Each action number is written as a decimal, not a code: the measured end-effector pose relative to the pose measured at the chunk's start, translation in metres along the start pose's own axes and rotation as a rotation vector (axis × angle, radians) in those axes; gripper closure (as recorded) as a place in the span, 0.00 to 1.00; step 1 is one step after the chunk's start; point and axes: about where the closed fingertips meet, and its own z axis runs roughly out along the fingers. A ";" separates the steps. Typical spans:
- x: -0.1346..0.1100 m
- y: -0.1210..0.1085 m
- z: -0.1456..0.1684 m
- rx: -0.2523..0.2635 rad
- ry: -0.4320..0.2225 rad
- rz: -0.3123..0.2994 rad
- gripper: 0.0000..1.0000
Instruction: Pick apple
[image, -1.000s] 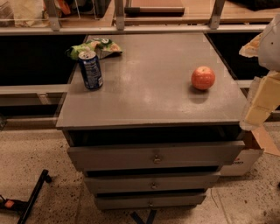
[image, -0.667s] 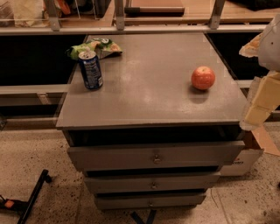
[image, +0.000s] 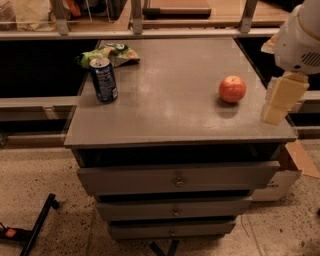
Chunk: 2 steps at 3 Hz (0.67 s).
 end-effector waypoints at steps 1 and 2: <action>0.003 -0.029 0.024 0.022 -0.008 0.011 0.00; 0.006 -0.055 0.052 0.042 -0.016 0.025 0.00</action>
Offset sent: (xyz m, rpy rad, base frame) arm 0.1087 -0.0219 -0.0523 0.0284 -0.0658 -0.0423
